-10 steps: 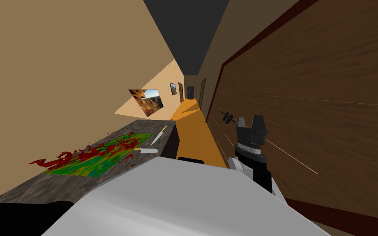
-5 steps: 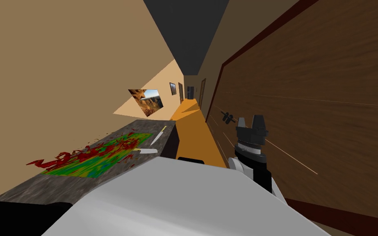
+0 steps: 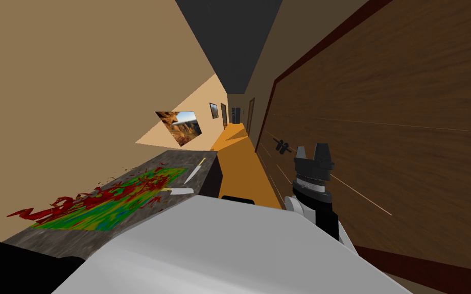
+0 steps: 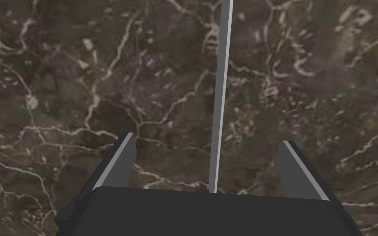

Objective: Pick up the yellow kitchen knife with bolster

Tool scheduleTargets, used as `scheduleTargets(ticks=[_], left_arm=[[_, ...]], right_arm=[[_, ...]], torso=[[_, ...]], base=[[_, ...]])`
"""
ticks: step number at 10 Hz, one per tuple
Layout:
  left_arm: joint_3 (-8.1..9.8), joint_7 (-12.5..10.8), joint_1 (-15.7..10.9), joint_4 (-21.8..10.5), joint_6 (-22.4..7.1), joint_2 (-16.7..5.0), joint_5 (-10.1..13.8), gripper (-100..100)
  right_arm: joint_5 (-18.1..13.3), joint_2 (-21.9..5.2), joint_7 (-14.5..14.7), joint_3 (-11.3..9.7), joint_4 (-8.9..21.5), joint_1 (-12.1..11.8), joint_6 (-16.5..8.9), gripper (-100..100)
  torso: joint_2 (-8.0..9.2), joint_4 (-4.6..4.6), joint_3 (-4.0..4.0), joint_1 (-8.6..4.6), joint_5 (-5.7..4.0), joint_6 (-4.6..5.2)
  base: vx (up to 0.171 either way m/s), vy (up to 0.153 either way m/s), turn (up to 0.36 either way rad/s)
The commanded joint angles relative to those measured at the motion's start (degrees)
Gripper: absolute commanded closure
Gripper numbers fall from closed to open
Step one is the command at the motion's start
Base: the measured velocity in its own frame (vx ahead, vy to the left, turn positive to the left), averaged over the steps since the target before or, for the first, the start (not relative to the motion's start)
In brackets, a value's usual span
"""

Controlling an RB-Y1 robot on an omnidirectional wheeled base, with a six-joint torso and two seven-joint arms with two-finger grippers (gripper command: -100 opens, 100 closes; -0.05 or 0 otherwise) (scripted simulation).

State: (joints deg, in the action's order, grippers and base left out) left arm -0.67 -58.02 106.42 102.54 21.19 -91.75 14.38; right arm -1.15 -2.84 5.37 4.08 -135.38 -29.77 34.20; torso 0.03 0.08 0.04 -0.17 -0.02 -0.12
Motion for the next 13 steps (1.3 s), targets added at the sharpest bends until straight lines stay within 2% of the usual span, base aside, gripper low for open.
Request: scheduleTargets(ticks=[1,3,4,5,6,10,11,12,13], left_arm=[[0.02,0.6,1.0,-0.8,1.8,0.9,-0.3,-100],[0.77,1.5,2.9,-1.7,4.0,2.2,-0.6,-100],[0.83,1.2,2.7,-1.3,3.2,1.8,-0.4,-100],[0.92,1.3,2.8,-1.3,3.4,1.9,-0.4,0],[0.15,0.7,1.1,-0.5,2.0,0.9,-0.4,-100],[-2.14,-1.2,-3.9,1.8,-2.3,-1.8,-0.2,-100],[-2.53,-1.5,-4.7,2.2,-3.0,-2.3,-0.1,-100],[-2.19,-1.2,-4.0,1.8,-2.2,-2.0,-0.2,-100],[-2.29,-1.3,-4.2,1.9,-2.5,-2.1,-0.2,100]], right_arm=[[0.0,0.0,0.0,0.0,0.0,0.0,0.0,0],[0.0,0.0,0.0,0.0,0.0,0.0,0.0,0],[0.0,0.0,0.0,0.0,0.0,0.0,0.0,0],[0.0,0.0,0.0,0.0,0.0,0.0,0.0,0],[0.0,0.0,0.0,0.0,0.0,0.0,0.0,0],[0.0,0.0,0.0,0.0,0.0,0.0,0.0,0],[0.0,0.0,0.0,0.0,0.0,0.0,0.0,0],[0.0,0.0,0.0,0.0,0.0,0.0,0.0,0],[0.0,0.0,0.0,0.0,0.0,0.0,0.0,0]], torso=[[0.0,0.0,0.0,0.0,0.0,0.0],[-0.02,0.0,-0.01,-0.06,-0.02,-0.01],[-0.02,-0.01,-0.01,-0.08,-0.02,0.0],[0.0,0.0,0.0,-0.05,-0.01,0.0],[0.03,0.01,0.02,-0.03,0.0,0.0],[0.17,0.04,0.1,0.07,0.02,-0.01],[0.19,0.05,0.11,0.07,0.02,-0.01],[0.18,0.05,0.11,0.07,0.03,-0.01],[0.13,0.04,0.08,0.02,0.01,-0.01]], base=[[0.019,-0.005,-0.033],[0.024,-0.012,-0.041],[0.01,-0.005,-0.006],[0.0,0.0,0.0],[-0.013,0.006,0.05],[-0.032,0.019,0.061],[-0.032,0.019,0.058],[-0.011,0.007,0.006],[0.0,0.0,0.0]])
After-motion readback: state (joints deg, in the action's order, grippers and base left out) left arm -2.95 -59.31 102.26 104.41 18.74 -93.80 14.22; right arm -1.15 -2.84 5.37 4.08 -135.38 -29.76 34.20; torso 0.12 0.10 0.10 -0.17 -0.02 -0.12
